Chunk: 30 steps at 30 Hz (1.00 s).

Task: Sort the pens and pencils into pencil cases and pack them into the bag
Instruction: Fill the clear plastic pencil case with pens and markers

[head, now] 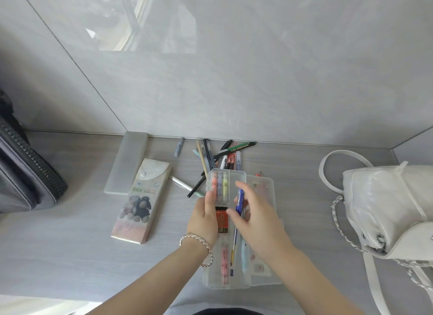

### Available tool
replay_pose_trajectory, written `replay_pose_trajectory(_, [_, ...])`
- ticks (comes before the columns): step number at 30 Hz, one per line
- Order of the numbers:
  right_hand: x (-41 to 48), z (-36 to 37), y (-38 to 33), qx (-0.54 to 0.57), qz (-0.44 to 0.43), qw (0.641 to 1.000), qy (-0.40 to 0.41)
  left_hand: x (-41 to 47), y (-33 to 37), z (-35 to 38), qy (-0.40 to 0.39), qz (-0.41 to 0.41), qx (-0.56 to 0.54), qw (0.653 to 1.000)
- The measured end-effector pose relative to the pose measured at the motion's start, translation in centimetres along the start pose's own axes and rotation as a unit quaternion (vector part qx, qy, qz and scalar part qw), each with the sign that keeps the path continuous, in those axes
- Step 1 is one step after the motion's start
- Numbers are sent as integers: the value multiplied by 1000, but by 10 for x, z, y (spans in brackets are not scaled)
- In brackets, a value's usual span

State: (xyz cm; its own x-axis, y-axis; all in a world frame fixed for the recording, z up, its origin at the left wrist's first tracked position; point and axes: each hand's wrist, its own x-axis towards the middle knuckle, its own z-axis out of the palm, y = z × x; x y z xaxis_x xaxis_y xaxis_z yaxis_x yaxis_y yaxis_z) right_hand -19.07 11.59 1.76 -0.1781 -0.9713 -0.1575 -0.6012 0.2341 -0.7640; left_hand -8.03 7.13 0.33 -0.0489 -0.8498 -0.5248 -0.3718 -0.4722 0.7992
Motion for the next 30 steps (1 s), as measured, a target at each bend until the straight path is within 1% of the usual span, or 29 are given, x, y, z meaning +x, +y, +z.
replay_pose_trajectory(1, [0,1,1,-49,-25,998,12,-1,1,0,3,4,-8,1000])
replay_pose_trajectory(3, [1,6,7,-145,-90,983,60,-1,4,0,14,3,-29,999])
replay_pose_trajectory(4, [0,8,10,-168,-110,977,76,-2,5,0,19,1,-35,999])
replay_pose_trajectory(5, [2,9,13,-178,-128,972,87,-3,7,0,26,-1,-36,999])
replay_pose_trajectory(7, [3,10,16,-162,-168,969,75,-3,10,-2,36,-6,-34,999])
replay_pose_trajectory(9, [6,5,18,-104,-177,976,75,1,9,-6,51,-16,-37,998])
replay_pose_trajectory(10, [9,1,22,-72,-162,980,95,5,8,-10,58,-28,-30,997])
replay_pose_trajectory(11, [12,-2,29,-43,-131,982,132,8,7,-14,66,-39,-19,997])
replay_pose_trajectory(12, [16,-6,39,-23,-79,982,172,13,4,-18,75,-47,-10,996])
replay_pose_trajectory(13, [21,-8,52,-18,-13,981,194,16,3,-21,85,-50,-5,995])
replay_pose_trajectory(14, [24,-11,64,-26,61,981,183,19,1,-25,94,-52,-1,994])
replay_pose_trajectory(15, [26,-12,76,-39,134,980,141,20,1,-28,101,-52,1,994])
replay_pose_trajectory(16, [27,-11,87,-57,190,976,89,21,0,-31,108,-53,3,993])
replay_pose_trajectory(17, [27,-8,95,-79,220,971,45,21,-1,-34,114,-50,9,992])
replay_pose_trajectory(19, [28,-4,101,-112,235,965,6,21,-2,-38,121,-54,20,991])
replay_pose_trajectory(21, [29,-4,99,-119,235,965,3,22,-4,-41,124,-58,13,990])
replay_pose_trajectory(25, [34,-4,96,-168,225,960,-4,21,-8,-41,118,-69,13,991])
replay_pose_trajectory(30, [42,-3,91,-201,233,951,-19,20,-11,-41,109,-57,33,992])
